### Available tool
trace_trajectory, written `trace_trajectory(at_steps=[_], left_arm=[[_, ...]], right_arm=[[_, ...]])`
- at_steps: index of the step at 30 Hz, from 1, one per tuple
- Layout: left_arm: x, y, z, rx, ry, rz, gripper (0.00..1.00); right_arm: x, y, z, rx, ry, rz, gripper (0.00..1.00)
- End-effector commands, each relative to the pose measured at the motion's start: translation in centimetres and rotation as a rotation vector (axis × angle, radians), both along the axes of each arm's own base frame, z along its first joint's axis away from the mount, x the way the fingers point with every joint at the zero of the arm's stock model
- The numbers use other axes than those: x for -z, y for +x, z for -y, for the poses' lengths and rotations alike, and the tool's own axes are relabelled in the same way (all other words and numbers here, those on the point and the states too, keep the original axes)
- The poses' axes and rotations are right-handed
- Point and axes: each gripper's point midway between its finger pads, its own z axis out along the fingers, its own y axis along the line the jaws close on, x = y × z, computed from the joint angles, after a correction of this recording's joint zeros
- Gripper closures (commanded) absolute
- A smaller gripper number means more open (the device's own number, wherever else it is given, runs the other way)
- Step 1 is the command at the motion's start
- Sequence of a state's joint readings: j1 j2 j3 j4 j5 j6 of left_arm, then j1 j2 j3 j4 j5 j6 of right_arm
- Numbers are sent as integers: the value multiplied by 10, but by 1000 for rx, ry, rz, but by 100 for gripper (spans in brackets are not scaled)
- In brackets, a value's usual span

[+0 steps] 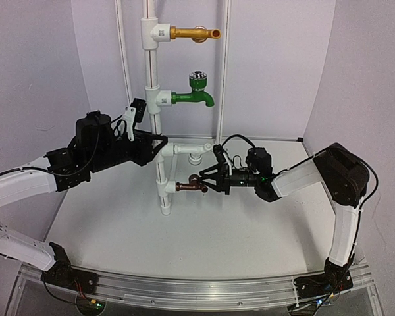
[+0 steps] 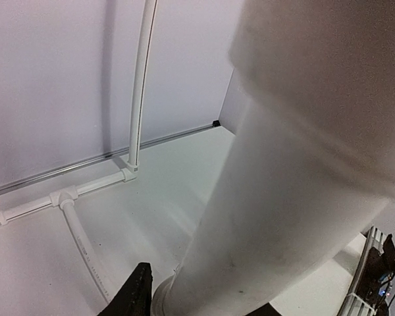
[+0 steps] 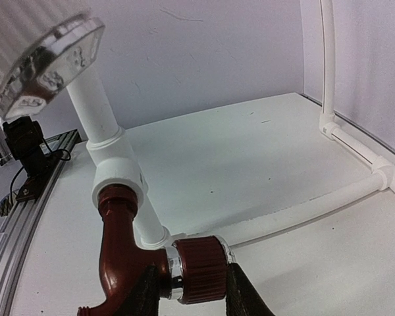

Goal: Install the water faucets

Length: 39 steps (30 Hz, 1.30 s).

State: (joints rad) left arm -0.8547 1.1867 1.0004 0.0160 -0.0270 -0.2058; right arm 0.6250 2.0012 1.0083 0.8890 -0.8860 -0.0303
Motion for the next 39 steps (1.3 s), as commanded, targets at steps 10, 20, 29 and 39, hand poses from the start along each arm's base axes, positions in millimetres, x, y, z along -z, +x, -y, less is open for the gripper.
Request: trace_trajectory(at_steps=[10,20,29,39], left_arm=[[-50,-50,-5,165,-131,-11,100],[-43,-50,-16,117,-122,-20,100],[-22,-47,-23,75,-83,-54,88],[-6,-33,-26,10,-39,-43,29]], right_arm=[[2,-69,-19,-178,-17,-39,66],[-38,-46,-10,-124,37,33,68],[-37,-22,-8,-87,41,49,65],[-29,-5,-22,-81,50,15,56]])
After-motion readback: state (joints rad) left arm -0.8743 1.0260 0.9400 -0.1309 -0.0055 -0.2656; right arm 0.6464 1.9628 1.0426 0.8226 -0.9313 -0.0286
